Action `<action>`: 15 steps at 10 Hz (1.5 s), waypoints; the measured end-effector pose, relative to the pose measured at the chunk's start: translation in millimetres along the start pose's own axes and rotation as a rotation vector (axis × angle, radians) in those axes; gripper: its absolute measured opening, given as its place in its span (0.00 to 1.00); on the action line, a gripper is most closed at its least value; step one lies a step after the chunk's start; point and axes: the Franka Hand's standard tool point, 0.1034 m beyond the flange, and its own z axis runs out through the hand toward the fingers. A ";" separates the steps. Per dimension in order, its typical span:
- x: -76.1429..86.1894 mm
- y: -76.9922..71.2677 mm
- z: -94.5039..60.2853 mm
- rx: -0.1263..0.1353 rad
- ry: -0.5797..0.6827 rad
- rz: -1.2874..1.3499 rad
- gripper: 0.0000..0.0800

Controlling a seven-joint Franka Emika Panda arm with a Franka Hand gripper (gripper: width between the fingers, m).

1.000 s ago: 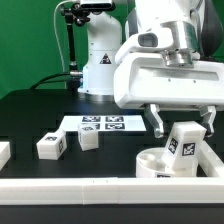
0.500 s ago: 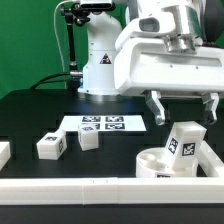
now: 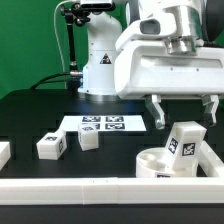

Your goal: Assemble stool

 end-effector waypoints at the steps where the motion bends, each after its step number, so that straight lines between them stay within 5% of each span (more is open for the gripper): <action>1: 4.9 -2.4 -2.8 0.031 -0.073 0.007 0.81; 4: -0.8 -15.3 -6.4 0.118 -0.302 0.028 0.81; 6: -2.3 -19.7 -5.9 0.142 -0.382 0.019 0.81; 11: -1.6 -8.2 -1.4 0.128 -0.345 -0.012 0.81; 15: -3.4 -2.9 0.3 0.166 -0.328 -0.309 0.81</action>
Offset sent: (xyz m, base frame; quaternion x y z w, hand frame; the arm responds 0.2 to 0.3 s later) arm -0.0019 0.0041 0.0000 0.0340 -0.2112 0.0044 0.9768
